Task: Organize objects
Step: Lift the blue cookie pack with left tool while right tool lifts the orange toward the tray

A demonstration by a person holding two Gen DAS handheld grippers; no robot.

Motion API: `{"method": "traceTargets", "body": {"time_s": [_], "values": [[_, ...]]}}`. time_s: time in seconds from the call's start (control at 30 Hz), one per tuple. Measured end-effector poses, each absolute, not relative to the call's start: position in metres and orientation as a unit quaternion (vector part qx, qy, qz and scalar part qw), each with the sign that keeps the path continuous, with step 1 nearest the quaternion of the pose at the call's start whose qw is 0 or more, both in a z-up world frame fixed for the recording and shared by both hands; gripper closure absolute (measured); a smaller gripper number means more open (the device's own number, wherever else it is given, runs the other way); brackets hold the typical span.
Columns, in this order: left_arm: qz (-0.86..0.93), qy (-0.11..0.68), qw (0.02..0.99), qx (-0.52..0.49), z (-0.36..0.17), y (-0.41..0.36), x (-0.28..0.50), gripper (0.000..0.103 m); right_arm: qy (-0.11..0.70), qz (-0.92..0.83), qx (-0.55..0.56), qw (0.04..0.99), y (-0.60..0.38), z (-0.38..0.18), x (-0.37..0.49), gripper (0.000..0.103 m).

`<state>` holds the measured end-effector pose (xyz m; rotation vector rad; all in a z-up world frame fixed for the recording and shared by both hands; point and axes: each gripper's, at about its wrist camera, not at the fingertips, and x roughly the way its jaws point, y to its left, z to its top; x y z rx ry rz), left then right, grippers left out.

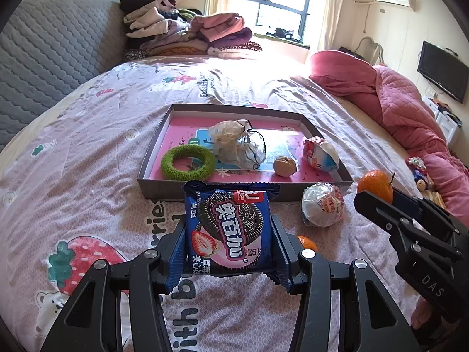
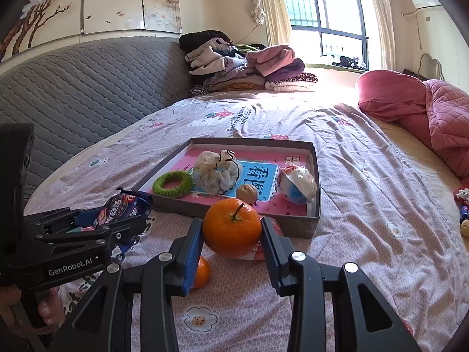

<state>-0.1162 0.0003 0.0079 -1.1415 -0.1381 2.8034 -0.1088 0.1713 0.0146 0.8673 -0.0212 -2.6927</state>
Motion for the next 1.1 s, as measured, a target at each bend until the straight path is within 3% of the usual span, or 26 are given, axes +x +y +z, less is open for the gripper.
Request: {"method": "traceTargets", "body": {"time_s": [1.1], "values": [[0.936,-0.010,0.053,-0.348,0.049,0.009,-0.172,0.050,0.011,-0.950,0.265,0.167,0.167,0.060,-0.160,0.064]]}}
